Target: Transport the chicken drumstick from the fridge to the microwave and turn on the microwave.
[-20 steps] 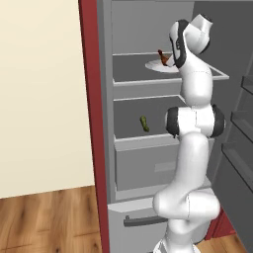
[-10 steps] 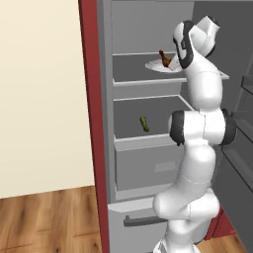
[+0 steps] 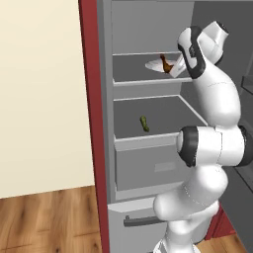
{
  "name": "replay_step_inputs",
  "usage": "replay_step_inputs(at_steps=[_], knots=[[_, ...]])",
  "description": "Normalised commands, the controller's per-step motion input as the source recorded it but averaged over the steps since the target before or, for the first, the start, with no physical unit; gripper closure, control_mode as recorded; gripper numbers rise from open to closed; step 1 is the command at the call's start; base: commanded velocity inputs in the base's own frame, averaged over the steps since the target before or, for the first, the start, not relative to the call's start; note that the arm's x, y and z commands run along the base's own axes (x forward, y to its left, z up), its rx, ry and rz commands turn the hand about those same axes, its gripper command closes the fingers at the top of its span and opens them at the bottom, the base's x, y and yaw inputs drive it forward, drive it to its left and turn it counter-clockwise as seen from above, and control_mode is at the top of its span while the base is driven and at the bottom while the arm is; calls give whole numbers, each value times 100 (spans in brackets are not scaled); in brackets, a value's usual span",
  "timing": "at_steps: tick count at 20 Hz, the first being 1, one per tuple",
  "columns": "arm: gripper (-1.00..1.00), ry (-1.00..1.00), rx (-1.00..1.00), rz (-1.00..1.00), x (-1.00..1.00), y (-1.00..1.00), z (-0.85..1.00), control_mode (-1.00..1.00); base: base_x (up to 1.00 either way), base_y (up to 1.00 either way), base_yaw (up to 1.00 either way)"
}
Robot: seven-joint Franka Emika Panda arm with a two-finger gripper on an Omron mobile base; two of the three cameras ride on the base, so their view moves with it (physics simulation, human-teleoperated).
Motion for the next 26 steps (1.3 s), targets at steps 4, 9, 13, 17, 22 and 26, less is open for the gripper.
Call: replay_step_inputs(at_steps=[4,9,13,17,22,26], knots=[[100,17,3,-1,-62,19,8,-100,0,0,0],[100,16,1,-4,-64,19,1,-100,0,0,0],[100,2,0,-11,-74,20,-3,-100,0,0,0],[100,-10,-1,-26,-78,21,-15,-100,0,0,0],[100,-10,-5,-40,-67,27,-28,-100,0,0,0],[100,-3,-2,-44,-46,32,-31,-100,0,0,0]])
